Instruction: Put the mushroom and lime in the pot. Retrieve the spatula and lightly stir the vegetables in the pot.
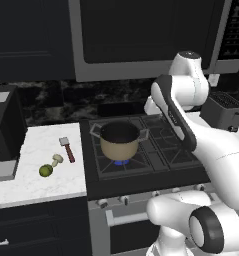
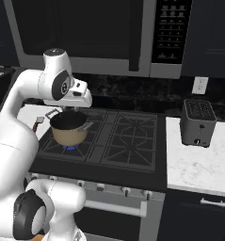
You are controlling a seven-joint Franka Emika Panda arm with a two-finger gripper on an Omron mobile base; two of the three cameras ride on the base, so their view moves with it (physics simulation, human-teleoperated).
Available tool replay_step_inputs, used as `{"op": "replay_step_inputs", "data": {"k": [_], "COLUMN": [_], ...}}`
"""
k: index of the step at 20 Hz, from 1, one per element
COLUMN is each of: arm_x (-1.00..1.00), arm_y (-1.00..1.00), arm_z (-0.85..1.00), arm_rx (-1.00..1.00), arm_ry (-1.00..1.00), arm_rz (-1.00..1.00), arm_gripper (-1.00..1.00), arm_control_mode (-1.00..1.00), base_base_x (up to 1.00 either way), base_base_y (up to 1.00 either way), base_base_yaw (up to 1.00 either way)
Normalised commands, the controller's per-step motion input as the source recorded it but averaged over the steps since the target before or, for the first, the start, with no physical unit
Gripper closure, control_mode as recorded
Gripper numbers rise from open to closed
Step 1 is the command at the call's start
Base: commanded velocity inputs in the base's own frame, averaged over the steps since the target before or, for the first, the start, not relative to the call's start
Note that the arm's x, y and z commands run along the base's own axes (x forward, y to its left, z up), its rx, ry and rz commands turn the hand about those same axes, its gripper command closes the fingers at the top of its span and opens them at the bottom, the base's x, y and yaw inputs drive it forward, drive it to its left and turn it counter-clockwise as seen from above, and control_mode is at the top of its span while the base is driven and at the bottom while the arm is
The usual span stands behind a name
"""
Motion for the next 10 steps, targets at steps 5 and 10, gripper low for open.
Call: {"op": "replay_step_inputs", "data": {"k": [5, 10], "arm_x": [-0.11, -0.29], "arm_y": [0.25, 0.74], "arm_z": [-0.10, -0.31], "arm_rx": [-0.03, -0.10], "arm_ry": [0.00, 0.00], "arm_rz": [0.02, 0.08], "arm_gripper": [-1.00, -1.00], "arm_control_mode": [-1.00, -1.00], "base_base_x": [0.00, 0.00], "base_base_y": [0.00, 0.00], "base_base_yaw": [0.00, 0.00]}}
